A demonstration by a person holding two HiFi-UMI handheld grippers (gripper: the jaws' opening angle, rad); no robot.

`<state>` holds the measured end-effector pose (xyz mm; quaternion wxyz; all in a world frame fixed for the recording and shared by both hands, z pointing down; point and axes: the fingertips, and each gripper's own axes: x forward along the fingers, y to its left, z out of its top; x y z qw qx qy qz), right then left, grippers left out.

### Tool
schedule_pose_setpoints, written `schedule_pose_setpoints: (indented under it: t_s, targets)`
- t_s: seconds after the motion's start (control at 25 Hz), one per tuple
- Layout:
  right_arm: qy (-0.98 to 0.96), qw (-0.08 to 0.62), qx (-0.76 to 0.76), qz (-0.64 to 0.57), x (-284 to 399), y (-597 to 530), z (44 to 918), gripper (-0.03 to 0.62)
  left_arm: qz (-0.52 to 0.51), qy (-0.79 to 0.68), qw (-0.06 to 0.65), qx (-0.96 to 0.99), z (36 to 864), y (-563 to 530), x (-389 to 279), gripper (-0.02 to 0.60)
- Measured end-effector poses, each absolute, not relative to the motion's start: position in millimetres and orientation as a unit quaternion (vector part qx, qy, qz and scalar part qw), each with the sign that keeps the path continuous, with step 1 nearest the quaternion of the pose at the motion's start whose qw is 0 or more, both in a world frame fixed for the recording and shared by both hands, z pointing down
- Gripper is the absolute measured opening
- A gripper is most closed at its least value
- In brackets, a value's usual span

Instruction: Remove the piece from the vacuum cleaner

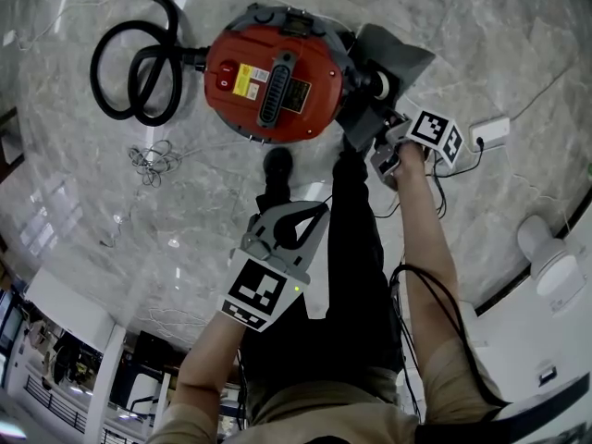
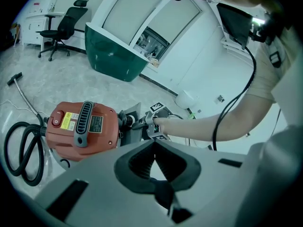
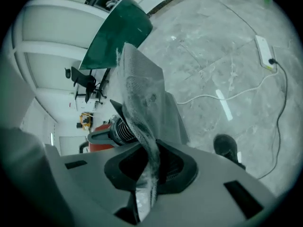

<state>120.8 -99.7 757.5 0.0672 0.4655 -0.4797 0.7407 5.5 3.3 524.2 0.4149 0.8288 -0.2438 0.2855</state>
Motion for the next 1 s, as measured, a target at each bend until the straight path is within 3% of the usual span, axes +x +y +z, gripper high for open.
schedule_pose_setpoints:
  t_s: [0.04,0.16,0.2,0.36,0.56,0.84,0.92,1.0]
  targets:
    - [-0.508,0.115,0.471,0.712,123,-100,758,0.038,0.286,-0.245,0.415,0.828,524,3,5,0.003]
    - [-0.627,0.346,0.46,0.525,128,-100,758,0.025,0.287,-0.248,0.415,0.827,524,3,2,0.003]
    - [-0.647,0.383,0.45,0.482,128,-100,758,0.025,0.288,-0.248,0.414,0.827,525,4,1,0.003]
    - [-0.658,0.374,0.449,0.475,129,-100,760,0.025,0.288,-0.249,0.416,0.826,527,7,-1,0.003]
    - [-0.685,0.447,0.439,0.372,132,-98,764,0.025,0.287,-0.249,0.418,0.825,528,10,-2,0.003]
    - [-0.696,0.461,0.432,0.34,135,-99,764,0.025,0.288,-0.253,0.418,0.824,529,11,-5,0.003]
    - [-0.687,0.441,0.443,0.371,136,-100,764,0.025,0.287,-0.253,0.418,0.824,529,11,-5,0.003]
    - [-0.657,0.365,0.47,0.463,136,-102,764,0.025,0.287,-0.252,0.417,0.825,529,11,-3,0.003]
